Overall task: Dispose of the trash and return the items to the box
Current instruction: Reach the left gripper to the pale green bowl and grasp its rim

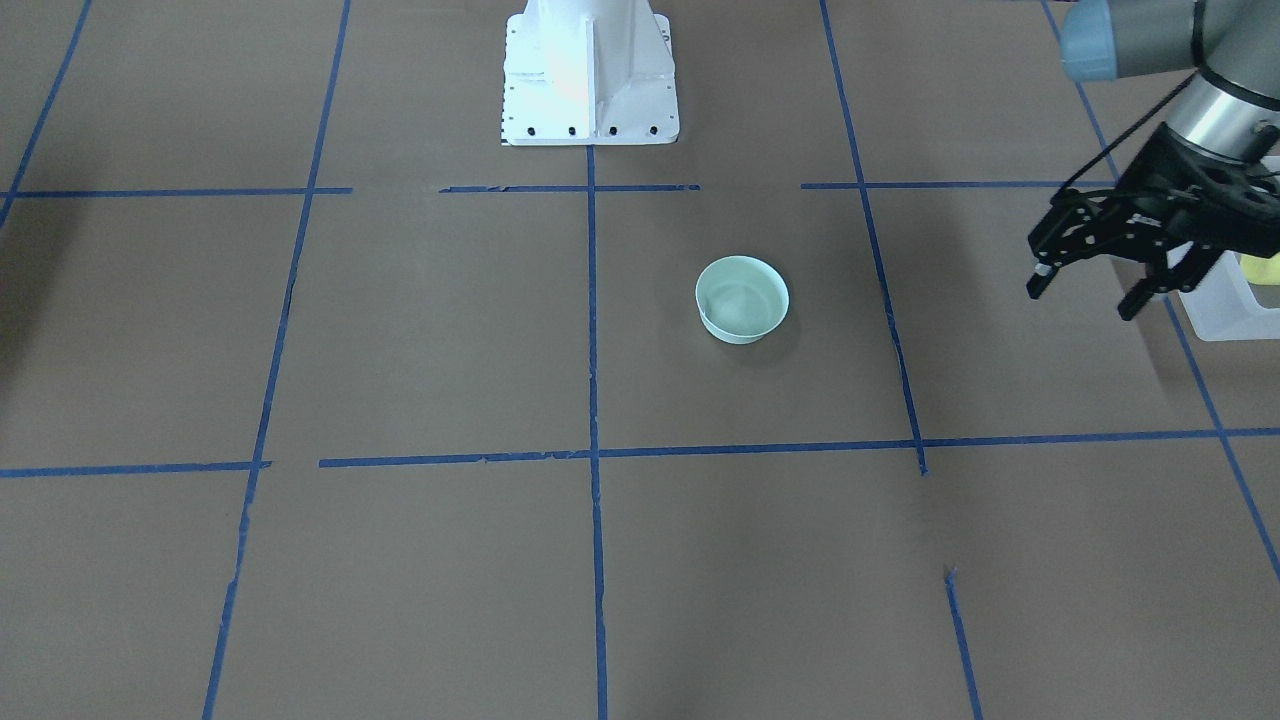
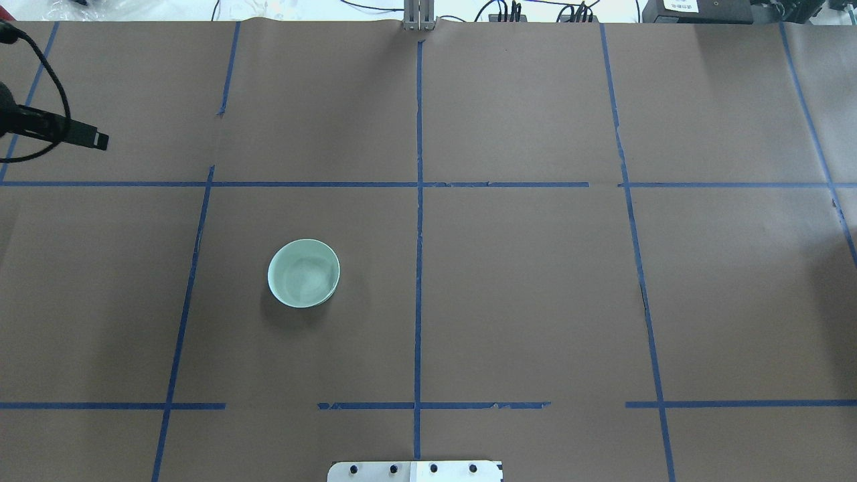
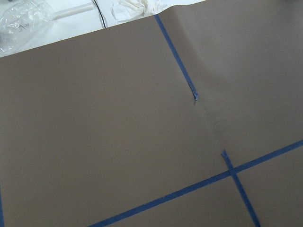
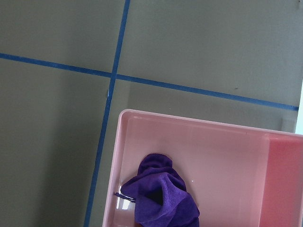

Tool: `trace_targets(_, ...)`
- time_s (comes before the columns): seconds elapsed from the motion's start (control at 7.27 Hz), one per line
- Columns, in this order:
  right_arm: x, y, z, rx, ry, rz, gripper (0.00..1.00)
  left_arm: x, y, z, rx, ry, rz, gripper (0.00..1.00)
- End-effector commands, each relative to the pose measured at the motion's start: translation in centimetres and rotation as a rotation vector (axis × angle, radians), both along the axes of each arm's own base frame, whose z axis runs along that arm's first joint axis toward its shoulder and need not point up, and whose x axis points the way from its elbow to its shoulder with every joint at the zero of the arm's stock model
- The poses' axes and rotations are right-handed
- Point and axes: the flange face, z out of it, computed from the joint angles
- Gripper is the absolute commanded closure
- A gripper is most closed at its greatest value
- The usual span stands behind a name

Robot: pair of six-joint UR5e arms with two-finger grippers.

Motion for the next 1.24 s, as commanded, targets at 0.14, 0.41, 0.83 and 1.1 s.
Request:
trace_targets(0.14, -0.2, 0.1, -0.1, 0.012, -0.006, 0.002, 0.00, 13.1, 6.5, -3.3, -0.190, 0.108, -0.084, 0.06)
trace_targets(0.41, -0.3, 0.3, 0.2, 0.020, -0.003, 0.004, 0.00, 22.4, 8.7, -3.0, -0.376, 0.183, -0.205, 0.30)
trace_targets(0.83, -0.2, 0.2, 0.0, 0.027, -0.001, 0.004, 0.00, 25.6, 9.3, -1.3, -0.384, 0.142, -0.202, 0.29)
trace_targets(1.1, -0.3, 0.3, 0.1, 0.028, -0.001, 0.004, 0.00, 27.6, 11.0, -0.5, -0.392, 0.117, -0.166, 0.44)
